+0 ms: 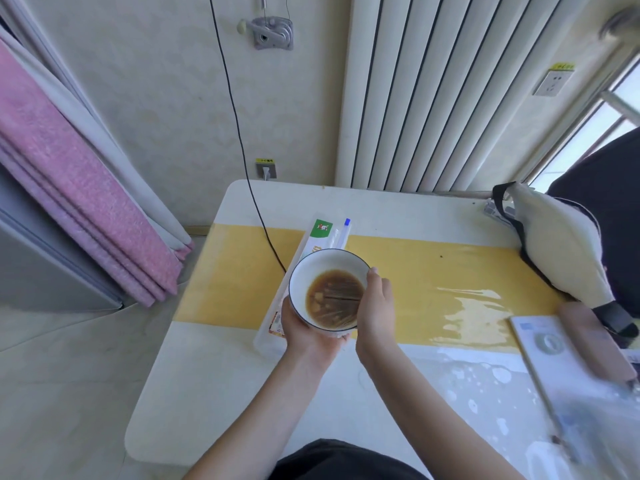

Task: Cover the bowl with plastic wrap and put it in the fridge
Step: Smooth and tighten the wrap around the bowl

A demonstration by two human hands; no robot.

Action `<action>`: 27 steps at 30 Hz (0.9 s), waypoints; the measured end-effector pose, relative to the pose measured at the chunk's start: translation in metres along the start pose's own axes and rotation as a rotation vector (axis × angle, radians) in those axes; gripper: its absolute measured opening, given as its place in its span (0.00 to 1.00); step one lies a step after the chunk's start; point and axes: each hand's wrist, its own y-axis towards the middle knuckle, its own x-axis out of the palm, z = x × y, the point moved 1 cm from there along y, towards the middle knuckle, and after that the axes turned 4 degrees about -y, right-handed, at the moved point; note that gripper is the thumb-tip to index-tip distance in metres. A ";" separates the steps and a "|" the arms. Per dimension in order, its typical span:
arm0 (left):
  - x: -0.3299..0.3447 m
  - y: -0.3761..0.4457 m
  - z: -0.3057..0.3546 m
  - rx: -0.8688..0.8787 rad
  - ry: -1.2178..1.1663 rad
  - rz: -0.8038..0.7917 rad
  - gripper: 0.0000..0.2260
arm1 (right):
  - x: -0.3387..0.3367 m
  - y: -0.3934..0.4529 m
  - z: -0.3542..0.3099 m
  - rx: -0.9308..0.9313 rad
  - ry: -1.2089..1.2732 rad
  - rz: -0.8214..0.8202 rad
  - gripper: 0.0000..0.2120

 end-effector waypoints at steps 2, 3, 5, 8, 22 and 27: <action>0.002 0.000 0.002 -0.012 0.014 -0.003 0.16 | -0.001 -0.001 0.000 0.002 -0.021 -0.006 0.13; 0.003 0.000 0.004 -0.017 0.014 -0.023 0.17 | -0.002 0.000 -0.001 0.014 -0.026 -0.016 0.12; 0.003 0.001 0.007 -0.016 -0.015 -0.052 0.17 | -0.005 0.004 -0.006 0.004 -0.074 -0.032 0.11; -0.003 0.010 0.012 -0.036 -0.029 -0.054 0.16 | -0.011 0.011 -0.016 -0.080 -0.199 -0.087 0.10; -0.004 0.002 0.017 -0.014 0.070 0.061 0.16 | 0.009 0.013 -0.005 -0.291 -0.229 -0.012 0.17; -0.011 0.000 0.011 0.130 -0.177 0.009 0.16 | 0.018 -0.003 0.003 -0.242 -0.111 0.013 0.17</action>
